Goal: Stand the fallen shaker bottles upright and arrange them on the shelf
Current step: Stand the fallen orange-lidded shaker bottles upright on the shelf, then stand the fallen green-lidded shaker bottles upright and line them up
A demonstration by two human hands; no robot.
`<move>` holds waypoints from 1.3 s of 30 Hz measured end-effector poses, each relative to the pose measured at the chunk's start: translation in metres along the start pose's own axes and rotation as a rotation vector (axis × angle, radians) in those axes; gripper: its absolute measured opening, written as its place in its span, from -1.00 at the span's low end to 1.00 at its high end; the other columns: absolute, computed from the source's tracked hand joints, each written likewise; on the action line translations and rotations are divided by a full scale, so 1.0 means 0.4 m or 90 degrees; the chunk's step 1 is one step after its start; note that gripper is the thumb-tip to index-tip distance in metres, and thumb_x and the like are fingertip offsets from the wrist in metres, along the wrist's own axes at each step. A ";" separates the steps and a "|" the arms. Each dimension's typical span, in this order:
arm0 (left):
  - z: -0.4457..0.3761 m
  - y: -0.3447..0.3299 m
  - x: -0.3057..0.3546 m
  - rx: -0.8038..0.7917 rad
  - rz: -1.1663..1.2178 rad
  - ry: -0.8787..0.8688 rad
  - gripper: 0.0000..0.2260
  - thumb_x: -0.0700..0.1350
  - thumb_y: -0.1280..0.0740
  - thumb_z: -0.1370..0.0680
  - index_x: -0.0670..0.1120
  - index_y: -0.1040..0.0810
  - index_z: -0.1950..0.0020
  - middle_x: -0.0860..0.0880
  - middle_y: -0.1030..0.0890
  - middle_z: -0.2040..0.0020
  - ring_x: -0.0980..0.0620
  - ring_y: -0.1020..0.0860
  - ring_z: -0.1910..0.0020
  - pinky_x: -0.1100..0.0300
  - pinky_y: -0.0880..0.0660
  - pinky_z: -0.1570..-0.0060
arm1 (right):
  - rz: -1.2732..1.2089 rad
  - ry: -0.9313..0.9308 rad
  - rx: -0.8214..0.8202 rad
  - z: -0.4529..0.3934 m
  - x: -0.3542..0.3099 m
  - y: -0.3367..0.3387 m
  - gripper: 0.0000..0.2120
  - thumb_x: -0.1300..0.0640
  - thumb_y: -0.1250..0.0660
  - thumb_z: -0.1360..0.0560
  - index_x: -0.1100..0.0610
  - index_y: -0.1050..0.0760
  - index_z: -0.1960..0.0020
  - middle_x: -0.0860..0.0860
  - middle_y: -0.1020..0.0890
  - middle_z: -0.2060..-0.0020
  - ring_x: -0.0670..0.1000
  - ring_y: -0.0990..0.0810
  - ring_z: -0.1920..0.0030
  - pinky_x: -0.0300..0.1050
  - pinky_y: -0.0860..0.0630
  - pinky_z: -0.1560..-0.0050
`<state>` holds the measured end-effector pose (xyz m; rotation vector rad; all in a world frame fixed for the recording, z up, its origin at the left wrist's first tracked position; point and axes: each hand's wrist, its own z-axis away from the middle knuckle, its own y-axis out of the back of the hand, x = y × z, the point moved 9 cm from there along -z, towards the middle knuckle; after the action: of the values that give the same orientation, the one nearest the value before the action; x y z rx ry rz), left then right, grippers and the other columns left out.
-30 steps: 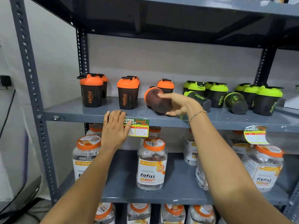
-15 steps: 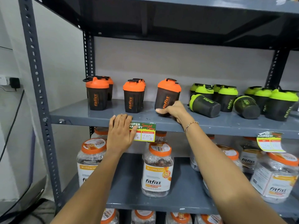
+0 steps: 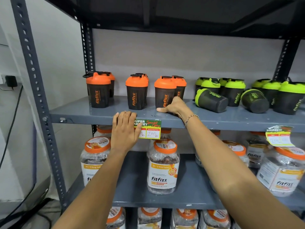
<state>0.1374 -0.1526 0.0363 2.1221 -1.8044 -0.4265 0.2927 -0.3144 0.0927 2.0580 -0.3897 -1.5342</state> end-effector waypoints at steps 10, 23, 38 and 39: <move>-0.014 0.047 0.076 0.027 0.120 0.066 -0.68 -0.06 -0.10 -0.56 -0.17 -0.55 -0.14 -0.13 -0.58 -0.13 -0.14 -0.48 -0.24 -0.03 -0.07 -0.47 | -0.102 0.071 0.223 0.081 0.062 0.310 -0.74 0.20 -0.50 -0.38 0.22 -0.65 -0.06 0.14 -0.69 -0.06 0.04 -0.63 -0.08 -0.11 -0.51 -0.20; -0.059 -0.007 0.540 -0.036 0.133 -0.028 -0.67 -0.01 -0.09 -0.57 -0.13 -0.55 -0.14 -0.06 -0.59 -0.10 -0.10 -0.54 -0.14 -0.05 -0.14 -0.41 | -0.072 -0.041 0.153 0.010 0.295 0.558 -0.53 -0.22 -0.17 -0.51 0.20 -0.51 -0.01 0.15 -0.54 0.19 0.06 -0.47 0.20 -0.08 -0.43 0.13; -0.052 -0.049 0.551 0.002 0.019 -0.020 -0.66 0.04 -0.06 -0.58 -0.12 -0.49 -0.15 -0.08 -0.53 -0.11 -0.09 -0.42 -0.09 -0.03 -0.21 -0.27 | -0.374 -0.107 -0.135 -0.018 0.336 0.458 -0.74 -0.04 -0.46 -0.38 -0.01 -0.51 -0.01 -0.01 -0.59 0.07 -0.05 -0.59 0.10 -0.16 -0.57 0.25; -0.053 -0.049 0.550 0.005 0.019 -0.019 -0.66 0.04 -0.06 -0.58 -0.12 -0.49 -0.15 -0.08 -0.53 -0.11 -0.08 -0.42 -0.09 -0.02 -0.21 -0.27 | -0.450 -0.104 -0.153 -0.012 0.336 0.451 -0.72 -0.01 -0.47 -0.38 0.03 -0.53 -0.03 0.03 -0.61 0.03 -0.02 -0.62 0.07 -0.12 -0.60 0.22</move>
<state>0.1986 -0.3657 0.0431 2.1008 -1.8553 -0.4477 0.3544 -0.5307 0.0912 1.9773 0.5052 -2.0286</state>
